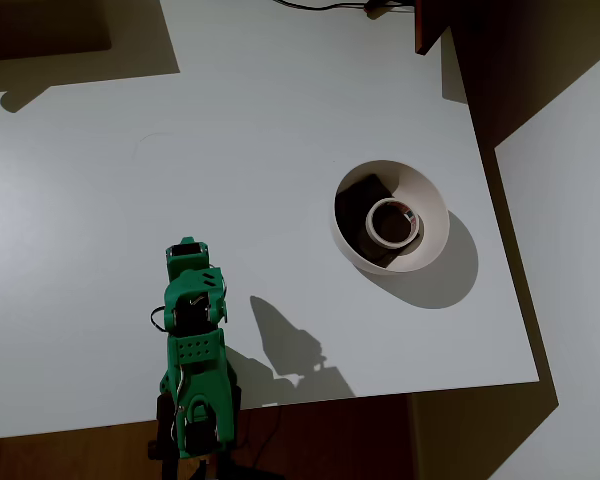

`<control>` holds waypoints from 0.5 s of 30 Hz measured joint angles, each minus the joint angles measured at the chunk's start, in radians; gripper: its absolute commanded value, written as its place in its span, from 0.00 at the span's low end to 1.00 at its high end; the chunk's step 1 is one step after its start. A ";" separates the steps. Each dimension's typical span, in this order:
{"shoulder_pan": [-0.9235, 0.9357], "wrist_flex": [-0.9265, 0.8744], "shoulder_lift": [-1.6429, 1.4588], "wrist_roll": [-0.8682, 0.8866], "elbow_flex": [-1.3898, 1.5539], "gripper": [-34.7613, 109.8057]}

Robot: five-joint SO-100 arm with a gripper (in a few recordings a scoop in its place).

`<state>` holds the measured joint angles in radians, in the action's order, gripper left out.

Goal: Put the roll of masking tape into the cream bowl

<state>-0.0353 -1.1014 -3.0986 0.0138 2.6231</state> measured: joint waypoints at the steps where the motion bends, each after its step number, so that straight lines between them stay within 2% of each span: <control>1: 0.000 0.000 -0.028 -0.005 0.029 0.18; 8: 0.000 -0.023 -0.232 -0.012 0.207 0.18; 15: 0.017 -0.028 -0.278 -0.012 0.311 0.18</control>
<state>-0.0184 -1.1290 -3.3763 0.0015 2.9345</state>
